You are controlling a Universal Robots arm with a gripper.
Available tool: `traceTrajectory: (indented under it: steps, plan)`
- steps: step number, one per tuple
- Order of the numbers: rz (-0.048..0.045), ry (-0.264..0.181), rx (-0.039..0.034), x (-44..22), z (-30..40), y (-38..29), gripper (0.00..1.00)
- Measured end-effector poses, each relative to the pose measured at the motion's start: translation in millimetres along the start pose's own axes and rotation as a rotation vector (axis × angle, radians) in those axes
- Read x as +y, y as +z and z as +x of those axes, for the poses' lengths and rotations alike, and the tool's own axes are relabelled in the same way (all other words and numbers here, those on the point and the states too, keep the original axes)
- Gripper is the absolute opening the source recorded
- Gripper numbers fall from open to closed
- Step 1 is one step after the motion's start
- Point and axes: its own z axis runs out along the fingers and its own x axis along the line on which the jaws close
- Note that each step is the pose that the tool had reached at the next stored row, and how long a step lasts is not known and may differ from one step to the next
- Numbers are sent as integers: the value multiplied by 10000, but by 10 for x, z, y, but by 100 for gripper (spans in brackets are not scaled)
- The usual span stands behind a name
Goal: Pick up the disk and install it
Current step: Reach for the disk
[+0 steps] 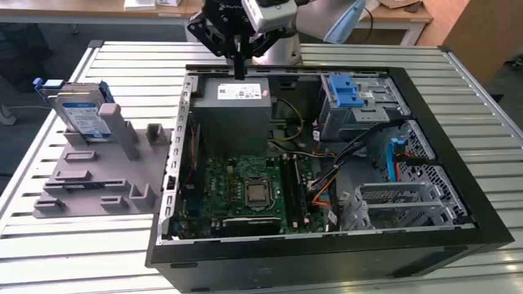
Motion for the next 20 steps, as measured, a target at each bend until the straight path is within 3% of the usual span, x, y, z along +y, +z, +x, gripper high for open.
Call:
traceTrajectory:
  steps: [20]
  plan:
    - [0, -2, 0, -3, 40, -1, 11]
